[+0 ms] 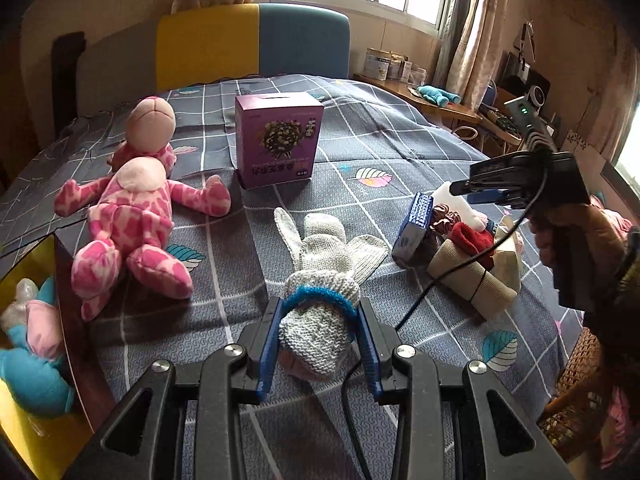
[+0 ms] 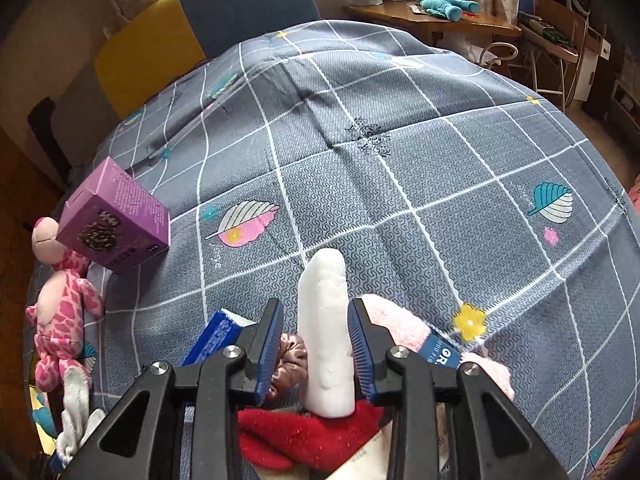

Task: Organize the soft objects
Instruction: 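Carry the glove to the gold tray with left gripper while right gripper grasps white foam block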

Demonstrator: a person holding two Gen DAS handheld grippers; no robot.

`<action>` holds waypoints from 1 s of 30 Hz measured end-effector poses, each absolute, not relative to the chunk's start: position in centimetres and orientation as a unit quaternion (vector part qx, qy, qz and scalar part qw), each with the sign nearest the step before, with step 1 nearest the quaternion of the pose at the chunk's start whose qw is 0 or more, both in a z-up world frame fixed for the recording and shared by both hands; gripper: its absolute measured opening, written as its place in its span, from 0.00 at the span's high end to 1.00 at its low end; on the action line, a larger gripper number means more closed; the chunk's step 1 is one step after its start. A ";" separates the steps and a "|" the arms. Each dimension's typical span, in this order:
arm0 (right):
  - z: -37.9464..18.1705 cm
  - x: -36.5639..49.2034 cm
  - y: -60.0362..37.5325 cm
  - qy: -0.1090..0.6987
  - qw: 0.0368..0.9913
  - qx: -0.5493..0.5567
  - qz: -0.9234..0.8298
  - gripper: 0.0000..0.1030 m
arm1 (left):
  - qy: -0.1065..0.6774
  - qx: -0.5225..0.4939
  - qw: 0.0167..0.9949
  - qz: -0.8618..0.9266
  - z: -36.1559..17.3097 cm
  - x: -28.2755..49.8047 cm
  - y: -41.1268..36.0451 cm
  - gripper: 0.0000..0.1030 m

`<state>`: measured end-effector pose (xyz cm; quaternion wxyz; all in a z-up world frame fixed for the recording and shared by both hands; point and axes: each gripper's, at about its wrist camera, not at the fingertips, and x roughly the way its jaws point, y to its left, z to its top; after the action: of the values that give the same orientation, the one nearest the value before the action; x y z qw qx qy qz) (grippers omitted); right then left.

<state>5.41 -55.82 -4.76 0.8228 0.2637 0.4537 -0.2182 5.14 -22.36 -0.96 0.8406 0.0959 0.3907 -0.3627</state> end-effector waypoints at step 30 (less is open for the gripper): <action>-5.4 6.4 -54.7 0.459 0.840 0.170 -0.234 0.81 | 0.349 -0.056 0.921 -0.162 5.0 8.6 0.3 0.65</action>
<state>6.38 -54.71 -5.41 0.8404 0.1696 0.4586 -0.2336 8.56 0.34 5.04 0.9213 -0.0560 0.3491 -0.1620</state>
